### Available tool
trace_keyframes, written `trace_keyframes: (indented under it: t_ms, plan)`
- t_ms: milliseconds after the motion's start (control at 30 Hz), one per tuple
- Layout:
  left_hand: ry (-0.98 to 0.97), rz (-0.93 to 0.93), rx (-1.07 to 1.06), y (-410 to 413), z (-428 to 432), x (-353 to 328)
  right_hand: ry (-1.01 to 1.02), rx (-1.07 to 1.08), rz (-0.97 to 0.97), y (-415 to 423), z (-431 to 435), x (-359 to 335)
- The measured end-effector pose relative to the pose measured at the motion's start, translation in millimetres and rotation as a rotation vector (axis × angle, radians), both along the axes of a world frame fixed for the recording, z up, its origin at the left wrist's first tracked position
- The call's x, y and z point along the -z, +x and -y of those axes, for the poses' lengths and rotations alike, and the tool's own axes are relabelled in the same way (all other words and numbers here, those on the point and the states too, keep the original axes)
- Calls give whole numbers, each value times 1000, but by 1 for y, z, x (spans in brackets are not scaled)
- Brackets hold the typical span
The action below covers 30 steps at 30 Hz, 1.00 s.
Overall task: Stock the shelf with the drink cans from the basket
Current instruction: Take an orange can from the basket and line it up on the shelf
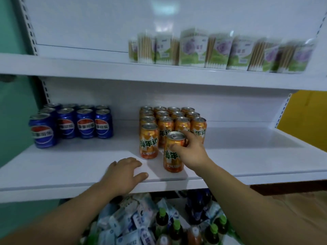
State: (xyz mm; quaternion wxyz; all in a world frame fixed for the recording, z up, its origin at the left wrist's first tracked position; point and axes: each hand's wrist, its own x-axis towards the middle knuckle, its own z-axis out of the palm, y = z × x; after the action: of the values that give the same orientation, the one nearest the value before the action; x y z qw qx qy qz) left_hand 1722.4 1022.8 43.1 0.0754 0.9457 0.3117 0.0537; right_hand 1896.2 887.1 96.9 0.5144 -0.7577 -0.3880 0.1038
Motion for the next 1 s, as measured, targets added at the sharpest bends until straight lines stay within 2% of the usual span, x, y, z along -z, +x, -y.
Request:
trace_keyframes:
  t_ms: [233, 467, 700, 900, 1000]
  plan:
    - [98, -45, -7, 1, 1, 10, 49, -74, 30, 13, -26, 11]
    - [96, -54, -4, 2, -1, 11, 60, 27, 193, 18, -49, 28]
    - [67, -82, 1, 3, 1, 8, 69, 71, 196, 17, -56, 39]
    - [-101, -108, 8, 3, -4, -7, -153, 59, 193, 18, -24, 13]
    - [-153, -28, 53, 5, 9, -18, -320, 105, 274, 26, 16, 2]
